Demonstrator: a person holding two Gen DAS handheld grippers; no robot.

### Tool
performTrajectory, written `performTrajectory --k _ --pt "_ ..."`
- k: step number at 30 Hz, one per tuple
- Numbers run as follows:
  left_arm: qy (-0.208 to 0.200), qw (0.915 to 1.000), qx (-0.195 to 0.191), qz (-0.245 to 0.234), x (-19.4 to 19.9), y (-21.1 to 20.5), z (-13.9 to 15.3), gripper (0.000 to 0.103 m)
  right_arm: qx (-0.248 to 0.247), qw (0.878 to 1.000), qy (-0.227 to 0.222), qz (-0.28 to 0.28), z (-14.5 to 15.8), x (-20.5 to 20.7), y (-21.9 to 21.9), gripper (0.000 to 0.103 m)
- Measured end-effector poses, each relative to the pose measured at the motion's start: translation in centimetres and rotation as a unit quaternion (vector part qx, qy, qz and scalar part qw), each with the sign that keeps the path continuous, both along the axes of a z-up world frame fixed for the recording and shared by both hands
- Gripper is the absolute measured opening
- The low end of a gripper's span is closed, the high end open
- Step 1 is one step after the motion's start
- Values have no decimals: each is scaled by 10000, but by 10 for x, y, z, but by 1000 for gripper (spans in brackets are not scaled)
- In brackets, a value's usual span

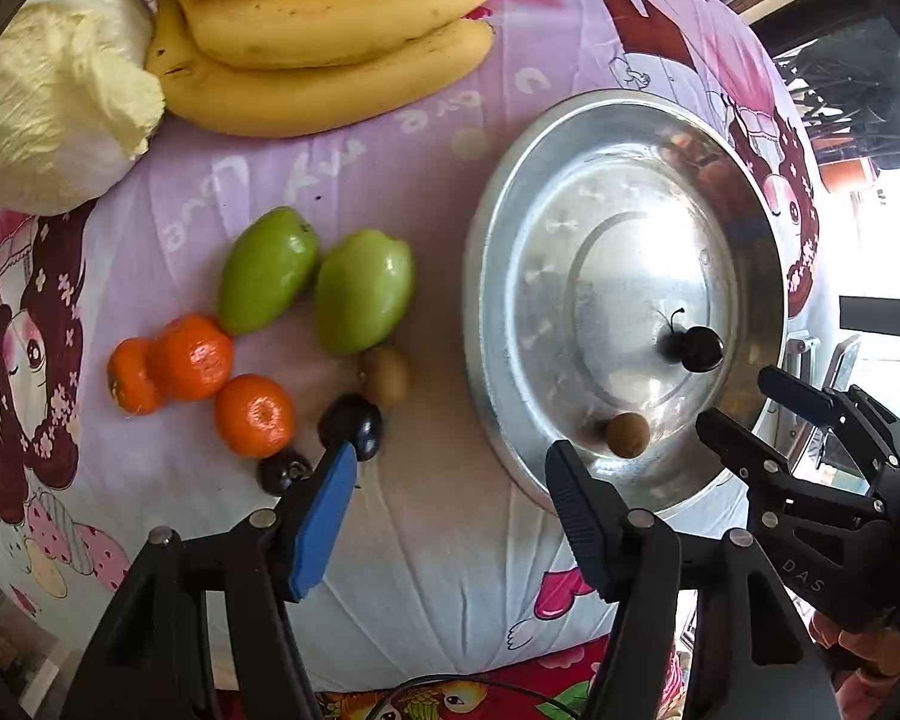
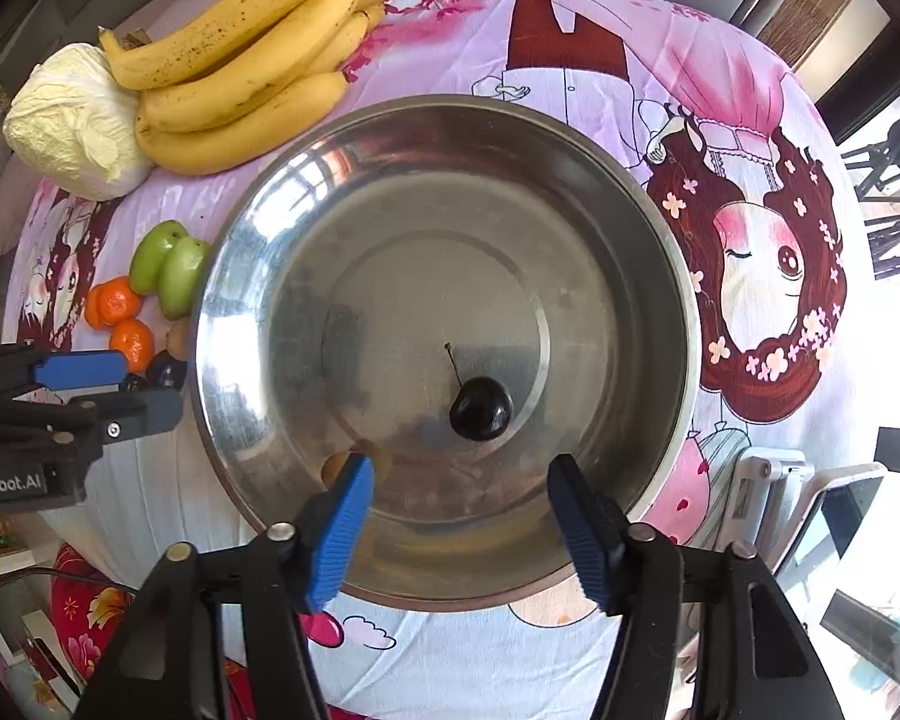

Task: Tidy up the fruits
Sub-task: 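Carry the cherry and brown fruit into the steel bowl and open both grippers, then move both open grippers back toward the green fruits and tangerines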

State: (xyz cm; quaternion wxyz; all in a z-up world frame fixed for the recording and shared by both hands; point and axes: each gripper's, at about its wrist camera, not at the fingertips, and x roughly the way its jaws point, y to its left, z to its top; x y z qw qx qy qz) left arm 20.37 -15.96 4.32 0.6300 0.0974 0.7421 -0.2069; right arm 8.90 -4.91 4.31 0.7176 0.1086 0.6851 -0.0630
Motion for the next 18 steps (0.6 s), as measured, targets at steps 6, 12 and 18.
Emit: performTrajectory --k 6,12,18 --pt "-114 9990 106 408 3 36 6 84 42 10000 38 -68 4 0 13 92" --pt "-181 9981 174 555 6 68 14 87 19 9999 103 -98 10 3 27 103" --pt "-303 9979 212 541 -8 94 9 88 234 9989 212 -338 7 3 38 103"
